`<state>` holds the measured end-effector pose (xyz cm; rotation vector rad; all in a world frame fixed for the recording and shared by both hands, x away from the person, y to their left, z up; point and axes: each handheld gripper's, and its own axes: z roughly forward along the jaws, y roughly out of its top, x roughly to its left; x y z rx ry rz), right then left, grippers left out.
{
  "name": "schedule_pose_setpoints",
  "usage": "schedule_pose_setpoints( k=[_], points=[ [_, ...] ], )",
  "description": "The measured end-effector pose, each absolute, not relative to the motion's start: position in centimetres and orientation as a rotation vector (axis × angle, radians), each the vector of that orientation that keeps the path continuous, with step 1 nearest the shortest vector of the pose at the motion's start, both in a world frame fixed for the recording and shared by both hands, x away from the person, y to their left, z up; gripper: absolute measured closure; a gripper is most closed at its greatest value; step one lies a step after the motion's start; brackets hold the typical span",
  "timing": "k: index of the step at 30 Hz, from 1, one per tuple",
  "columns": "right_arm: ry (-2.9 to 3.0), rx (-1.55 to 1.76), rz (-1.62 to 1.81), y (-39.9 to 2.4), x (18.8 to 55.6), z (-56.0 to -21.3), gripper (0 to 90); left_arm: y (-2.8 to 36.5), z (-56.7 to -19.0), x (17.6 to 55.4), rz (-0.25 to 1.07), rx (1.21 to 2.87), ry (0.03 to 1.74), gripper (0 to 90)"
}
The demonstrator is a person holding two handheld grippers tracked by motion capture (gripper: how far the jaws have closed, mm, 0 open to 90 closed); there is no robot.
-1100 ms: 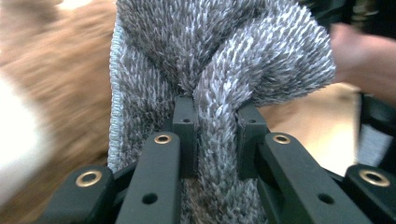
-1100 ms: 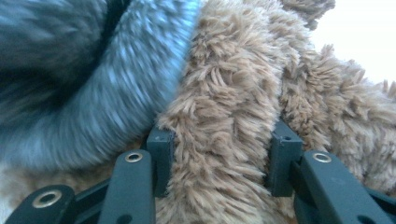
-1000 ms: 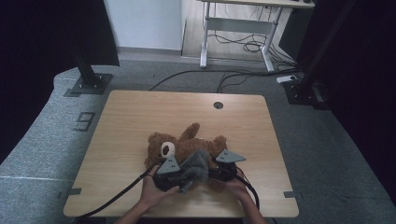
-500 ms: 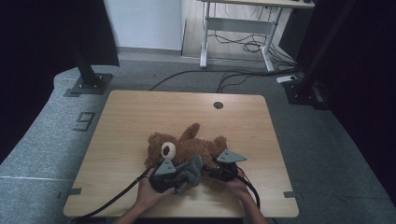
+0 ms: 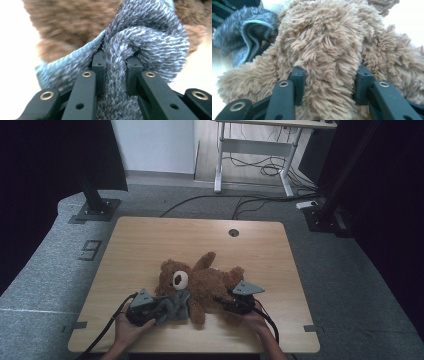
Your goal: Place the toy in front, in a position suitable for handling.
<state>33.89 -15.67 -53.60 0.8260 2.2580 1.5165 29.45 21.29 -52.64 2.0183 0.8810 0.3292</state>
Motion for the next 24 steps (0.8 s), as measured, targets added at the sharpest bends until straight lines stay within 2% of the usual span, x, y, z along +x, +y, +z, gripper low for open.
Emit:
schedule_pose_setpoints(
  k=[5,10,15,18,24],
  points=[
    [2.256,0.819,1.523,-15.6,33.9,-53.6,55.6,22.9,-51.7,29.0,0.309,1.952,0.873,74.7],
    [2.251,0.802,1.517,-15.4,33.8,-53.6,55.7,20.4,-49.1,28.7,0.293,1.895,0.755,74.8],
    [2.246,0.779,1.502,-15.3,33.5,-53.6,55.6,16.2,-45.7,31.4,0.279,1.87,0.697,74.6],
    [2.242,0.76,1.498,-15.3,33.4,-53.6,55.4,14.9,-45.4,33.3,0.246,1.857,0.723,74.6],
    [2.243,0.756,1.506,-15.2,33.5,-53.6,55.3,12.7,-44.5,35.9,0.266,1.865,0.739,74.7]
  ],
)
